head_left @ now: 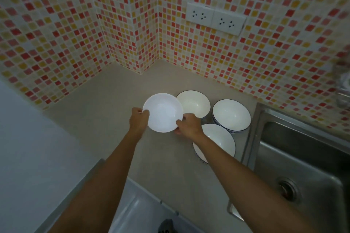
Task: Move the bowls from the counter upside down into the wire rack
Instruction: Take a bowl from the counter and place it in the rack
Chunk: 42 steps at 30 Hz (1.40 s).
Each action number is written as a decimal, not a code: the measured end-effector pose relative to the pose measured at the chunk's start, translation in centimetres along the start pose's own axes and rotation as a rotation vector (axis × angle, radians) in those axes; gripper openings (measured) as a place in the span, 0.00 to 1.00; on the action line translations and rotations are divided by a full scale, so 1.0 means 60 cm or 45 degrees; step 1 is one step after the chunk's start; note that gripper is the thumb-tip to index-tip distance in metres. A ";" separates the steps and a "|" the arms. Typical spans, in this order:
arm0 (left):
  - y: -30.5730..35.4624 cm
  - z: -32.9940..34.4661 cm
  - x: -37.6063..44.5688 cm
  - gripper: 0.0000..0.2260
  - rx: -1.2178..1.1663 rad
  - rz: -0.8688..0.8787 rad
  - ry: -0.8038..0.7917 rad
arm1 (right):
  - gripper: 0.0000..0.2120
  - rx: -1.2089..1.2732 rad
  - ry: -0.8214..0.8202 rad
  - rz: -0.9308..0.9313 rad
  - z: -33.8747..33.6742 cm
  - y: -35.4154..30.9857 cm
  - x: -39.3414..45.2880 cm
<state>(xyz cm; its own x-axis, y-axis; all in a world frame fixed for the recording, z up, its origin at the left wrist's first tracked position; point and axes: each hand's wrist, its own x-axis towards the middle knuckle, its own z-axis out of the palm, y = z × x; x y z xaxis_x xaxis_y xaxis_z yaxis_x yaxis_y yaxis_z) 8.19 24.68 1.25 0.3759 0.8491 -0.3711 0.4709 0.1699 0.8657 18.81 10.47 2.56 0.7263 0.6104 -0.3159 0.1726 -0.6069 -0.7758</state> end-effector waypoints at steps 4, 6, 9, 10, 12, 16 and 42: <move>0.068 0.059 -0.038 0.24 -0.045 0.072 -0.174 | 0.10 0.089 0.134 0.011 -0.090 0.015 -0.036; 0.112 0.101 -0.082 0.27 -0.078 0.126 -0.279 | 0.11 0.151 0.213 0.016 -0.147 0.027 -0.058; 0.162 0.174 -0.156 0.22 -0.207 0.147 -0.428 | 0.14 0.198 0.348 0.018 -0.235 0.056 -0.091; 0.171 0.199 -0.176 0.19 -0.257 0.174 -0.483 | 0.15 0.219 0.393 0.015 -0.264 0.068 -0.105; 0.188 0.250 -0.219 0.19 -0.326 0.197 -0.587 | 0.15 0.300 0.460 0.021 -0.319 0.098 -0.129; 0.223 0.342 -0.316 0.22 -0.331 0.241 -0.626 | 0.11 0.285 0.618 -0.028 -0.417 0.164 -0.180; 0.419 0.658 -0.654 0.20 -0.161 1.154 -0.868 | 0.12 -0.789 1.535 -0.210 -0.810 0.463 -0.327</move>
<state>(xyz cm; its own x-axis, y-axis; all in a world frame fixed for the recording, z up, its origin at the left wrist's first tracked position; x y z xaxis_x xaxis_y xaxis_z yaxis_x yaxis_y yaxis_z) 36.80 -24.11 24.28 0.9099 0.2432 0.3360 -0.2639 -0.2857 0.9213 41.66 -43.11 13.75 0.7376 0.0721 0.6714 0.3484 -0.8924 -0.2869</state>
